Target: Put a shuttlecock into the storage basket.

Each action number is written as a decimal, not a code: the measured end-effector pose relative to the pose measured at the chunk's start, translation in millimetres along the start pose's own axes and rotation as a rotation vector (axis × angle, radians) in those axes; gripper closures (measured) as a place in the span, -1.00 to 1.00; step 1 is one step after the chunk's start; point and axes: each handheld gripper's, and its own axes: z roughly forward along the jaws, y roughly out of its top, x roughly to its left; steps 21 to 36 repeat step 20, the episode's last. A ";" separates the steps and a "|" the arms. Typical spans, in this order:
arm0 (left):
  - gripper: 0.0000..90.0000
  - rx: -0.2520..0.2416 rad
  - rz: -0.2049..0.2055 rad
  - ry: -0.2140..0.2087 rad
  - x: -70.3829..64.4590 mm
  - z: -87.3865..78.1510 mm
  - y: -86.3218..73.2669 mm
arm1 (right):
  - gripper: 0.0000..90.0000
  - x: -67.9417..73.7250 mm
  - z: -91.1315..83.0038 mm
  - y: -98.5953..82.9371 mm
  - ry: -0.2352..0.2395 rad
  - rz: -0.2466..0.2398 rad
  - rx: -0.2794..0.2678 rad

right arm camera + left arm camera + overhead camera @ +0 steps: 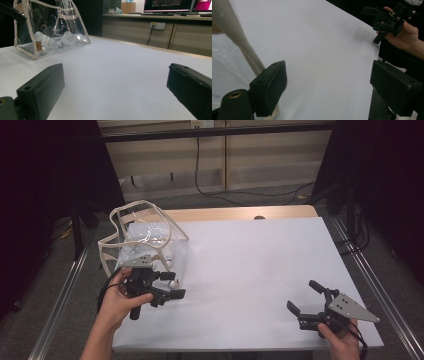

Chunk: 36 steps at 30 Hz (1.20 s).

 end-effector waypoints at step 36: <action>-0.69 -0.023 -0.002 0.015 3.2 11.6 -24.9 | -0.97 -0.6 -0.1 -0.2 0.001 0.005 -0.002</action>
